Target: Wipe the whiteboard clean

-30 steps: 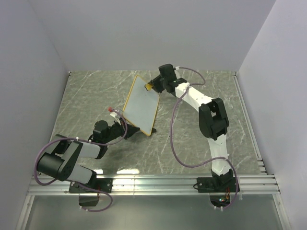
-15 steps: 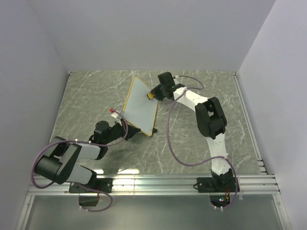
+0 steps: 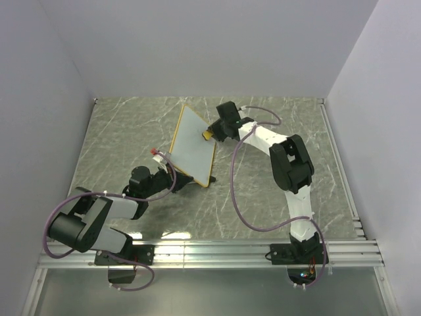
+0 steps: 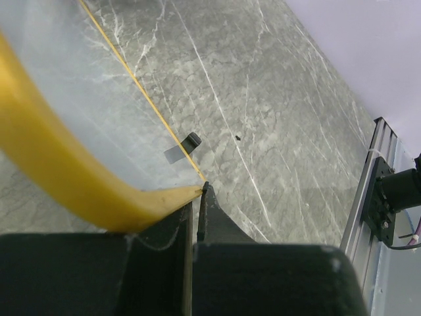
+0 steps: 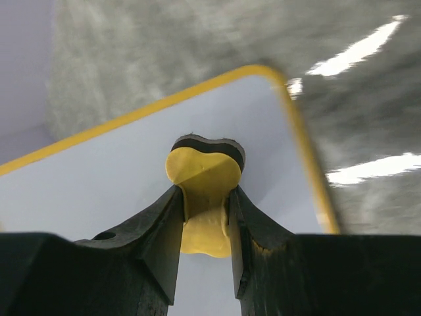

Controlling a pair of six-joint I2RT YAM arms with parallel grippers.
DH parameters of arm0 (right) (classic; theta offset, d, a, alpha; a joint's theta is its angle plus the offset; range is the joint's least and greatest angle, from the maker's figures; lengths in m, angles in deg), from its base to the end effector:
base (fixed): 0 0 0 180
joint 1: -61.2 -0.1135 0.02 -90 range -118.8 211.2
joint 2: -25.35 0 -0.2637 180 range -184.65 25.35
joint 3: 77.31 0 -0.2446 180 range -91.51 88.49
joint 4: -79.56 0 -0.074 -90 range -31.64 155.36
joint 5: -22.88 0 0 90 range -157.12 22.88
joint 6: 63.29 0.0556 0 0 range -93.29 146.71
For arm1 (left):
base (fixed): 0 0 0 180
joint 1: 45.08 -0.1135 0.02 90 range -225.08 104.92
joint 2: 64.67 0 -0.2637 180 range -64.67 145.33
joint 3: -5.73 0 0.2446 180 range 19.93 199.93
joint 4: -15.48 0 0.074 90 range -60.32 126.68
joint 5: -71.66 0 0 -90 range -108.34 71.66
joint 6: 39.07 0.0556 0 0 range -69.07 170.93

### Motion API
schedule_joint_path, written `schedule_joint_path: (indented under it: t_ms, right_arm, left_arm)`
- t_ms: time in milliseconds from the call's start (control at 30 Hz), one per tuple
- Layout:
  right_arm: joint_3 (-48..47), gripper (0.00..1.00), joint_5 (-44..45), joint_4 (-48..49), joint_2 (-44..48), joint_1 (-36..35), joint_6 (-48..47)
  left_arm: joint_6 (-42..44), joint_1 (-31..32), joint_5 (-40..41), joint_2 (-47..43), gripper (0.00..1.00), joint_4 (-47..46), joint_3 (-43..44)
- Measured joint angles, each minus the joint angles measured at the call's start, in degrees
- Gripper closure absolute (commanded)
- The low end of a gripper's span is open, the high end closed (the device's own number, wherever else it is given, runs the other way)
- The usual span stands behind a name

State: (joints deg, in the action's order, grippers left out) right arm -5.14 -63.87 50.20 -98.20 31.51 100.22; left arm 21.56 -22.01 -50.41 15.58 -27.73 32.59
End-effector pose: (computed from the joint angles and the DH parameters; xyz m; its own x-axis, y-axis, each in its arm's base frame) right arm 0.4295 0.2413 0.1753 -0.6154 0.7511 -0.2389 0.4593 0.5881 0.6657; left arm 0.2096 -0.1214 0.1556 -0.5404 -0.2216 -0.8117 0.6286 0.5349 -0.5645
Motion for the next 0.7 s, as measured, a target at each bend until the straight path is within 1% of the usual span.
schedule_joint_path:
  t_ms: [167,267,467,567,700]
  right_arm:
    - [-10.64,1.00,-1.20,-1.25,-2.47,-1.55,0.52]
    - [-14.05,1.00,-1.51,-1.18,-2.86,-2.40,1.33]
    - [-14.01,1.00,-1.81,-1.31,-3.26,-3.21,2.16]
    - [-11.30,1.00,-1.75,-0.04,-2.93,-3.17,2.45]
    - [-4.87,1.00,-1.14,2.03,-1.92,-1.92,2.73]
  left_arm:
    - [0.00,0.04,0.02,0.11,1.00,-0.15,0.00]
    - [0.02,0.11,0.07,0.11,1.00,-0.17,-0.02]
    - [0.22,0.28,0.39,-0.13,1.00,0.09,-0.02]
    - [0.22,0.48,0.83,-0.42,1.00,0.48,-0.02]
    - [0.22,0.72,1.51,-1.05,1.00,1.42,-0.02]
